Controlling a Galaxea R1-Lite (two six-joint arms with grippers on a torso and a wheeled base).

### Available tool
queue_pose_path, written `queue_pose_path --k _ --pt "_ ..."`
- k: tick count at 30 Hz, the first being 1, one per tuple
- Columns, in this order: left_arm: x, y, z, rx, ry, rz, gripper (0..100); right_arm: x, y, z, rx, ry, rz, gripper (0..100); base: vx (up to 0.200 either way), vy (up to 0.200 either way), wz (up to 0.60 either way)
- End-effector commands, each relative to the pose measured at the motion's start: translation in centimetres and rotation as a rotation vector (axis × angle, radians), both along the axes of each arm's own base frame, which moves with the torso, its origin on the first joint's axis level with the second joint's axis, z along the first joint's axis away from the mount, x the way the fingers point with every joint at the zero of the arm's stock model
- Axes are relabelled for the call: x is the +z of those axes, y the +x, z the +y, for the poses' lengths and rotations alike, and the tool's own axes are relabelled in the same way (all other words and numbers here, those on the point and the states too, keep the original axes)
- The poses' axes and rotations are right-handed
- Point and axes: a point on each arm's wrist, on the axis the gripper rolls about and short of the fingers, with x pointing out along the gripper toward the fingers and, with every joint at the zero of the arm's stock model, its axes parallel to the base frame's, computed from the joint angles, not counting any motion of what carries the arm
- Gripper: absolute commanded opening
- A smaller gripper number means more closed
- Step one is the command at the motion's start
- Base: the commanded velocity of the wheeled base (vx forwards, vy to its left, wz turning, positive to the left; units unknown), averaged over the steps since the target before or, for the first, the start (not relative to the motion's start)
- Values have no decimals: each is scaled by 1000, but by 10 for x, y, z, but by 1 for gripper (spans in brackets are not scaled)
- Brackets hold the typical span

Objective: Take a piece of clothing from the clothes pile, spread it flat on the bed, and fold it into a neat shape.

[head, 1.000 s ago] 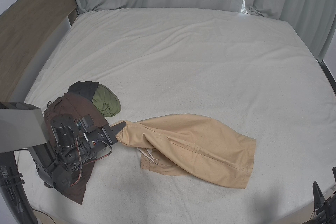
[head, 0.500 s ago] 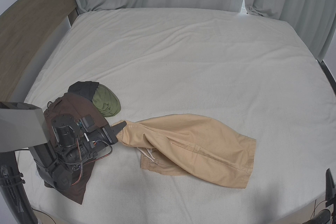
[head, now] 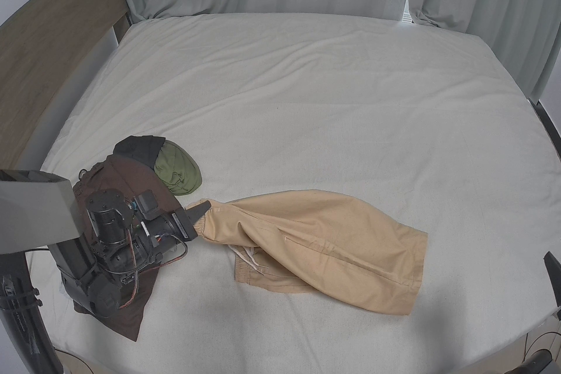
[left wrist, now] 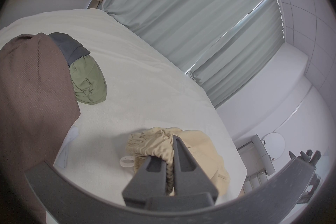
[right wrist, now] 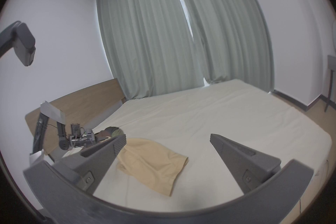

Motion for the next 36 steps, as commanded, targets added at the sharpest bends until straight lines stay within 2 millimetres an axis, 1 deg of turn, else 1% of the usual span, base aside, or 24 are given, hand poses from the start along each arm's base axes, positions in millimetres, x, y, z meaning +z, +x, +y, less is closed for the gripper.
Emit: queue_pose_path --k 1,2,3,6,7,9,12,13,15,19,23,26,31,36 --pt "-1 0 0 -3 10 -3 0 12 28 2 79 7 137 100 0 0 0" --pt "-1 0 0 -2 10 -3 0 12 29 2 80 4 138 100 0 0 0" --pt "-1 0 0 -3 10 -1 0 15 36 3 97 -33 156 100 0 0 0" --pt "-1 0 0 0 11 -4 0 21 44 5 138 -78 166 100 0 0 0" --pt "-1 0 0 0 11 -4 0 21 45 5 146 -80 166 100 0 0 0" --pt "-2 -1 1 0 19 -4 0 25 47 11 256 -92 177 100 0 0 0" --pt "-3 0 1 -6 45 -17 0 34 52 18 362 -108 197 100 0 0 0" --pt "-3 0 1 -6 47 -17 0 36 52 19 370 -109 196 100 0 0 0" --pt "-6 0 1 -7 53 -10 0 47 60 23 410 -114 197 100 0 0 0" --pt "-3 1 0 -5 50 -22 0 55 69 27 479 -111 193 100 0 0 0" --pt "-2 1 0 -7 48 -28 0 55 69 29 528 -100 201 100 0 0 0" --pt "-2 1 0 -7 49 -25 0 55 77 31 524 -99 219 100 0 0 0" --pt "-4 3 0 -5 47 -26 0 47 99 32 480 -73 311 100 0 0 0" --pt "-3 3 1 -3 47 -26 0 39 114 36 481 -45 370 100 0 0 0"
